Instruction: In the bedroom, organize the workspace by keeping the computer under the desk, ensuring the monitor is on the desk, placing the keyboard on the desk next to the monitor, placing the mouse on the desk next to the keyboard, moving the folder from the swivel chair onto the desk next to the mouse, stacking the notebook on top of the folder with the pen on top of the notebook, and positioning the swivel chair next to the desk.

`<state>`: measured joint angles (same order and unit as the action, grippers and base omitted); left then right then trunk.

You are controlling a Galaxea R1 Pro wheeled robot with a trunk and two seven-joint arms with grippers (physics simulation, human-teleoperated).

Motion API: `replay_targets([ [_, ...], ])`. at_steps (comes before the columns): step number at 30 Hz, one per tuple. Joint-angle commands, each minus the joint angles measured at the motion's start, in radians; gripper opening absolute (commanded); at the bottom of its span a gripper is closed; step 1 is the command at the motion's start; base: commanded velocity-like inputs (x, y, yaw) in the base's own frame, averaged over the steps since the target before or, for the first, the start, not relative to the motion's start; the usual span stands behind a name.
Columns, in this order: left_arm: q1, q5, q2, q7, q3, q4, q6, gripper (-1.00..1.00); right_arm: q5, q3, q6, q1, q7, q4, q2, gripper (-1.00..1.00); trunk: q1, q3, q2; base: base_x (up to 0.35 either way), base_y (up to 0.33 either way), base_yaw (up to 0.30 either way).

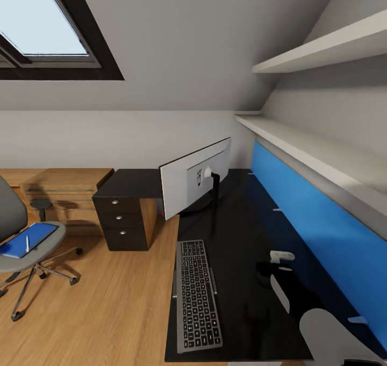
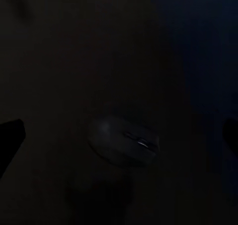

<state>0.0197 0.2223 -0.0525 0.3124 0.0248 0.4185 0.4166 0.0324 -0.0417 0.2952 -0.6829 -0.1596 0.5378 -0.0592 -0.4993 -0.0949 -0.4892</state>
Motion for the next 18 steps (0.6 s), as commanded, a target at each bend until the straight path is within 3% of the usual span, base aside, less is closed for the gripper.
replay_targets([
  [1, 0.0, 0.005, 0.0, 0.004, 0.003, 0.002, 0.002, 1.0, 0.003, 0.0, 0.005, -0.001, -0.003, 0.0, 0.0, 1.0, -0.001, -0.002, -0.002, 0.0, 0.0, 0.0],
  [18, 0.0, 0.004, 0.0, 0.004, 0.003, 0.007, 0.002, 1.0, 0.0, 0.001, -0.066, -0.001, 0.043, -0.038, -0.019, 1.0, -0.001, -0.002, -0.002, 0.0, 0.0, 0.0],
])
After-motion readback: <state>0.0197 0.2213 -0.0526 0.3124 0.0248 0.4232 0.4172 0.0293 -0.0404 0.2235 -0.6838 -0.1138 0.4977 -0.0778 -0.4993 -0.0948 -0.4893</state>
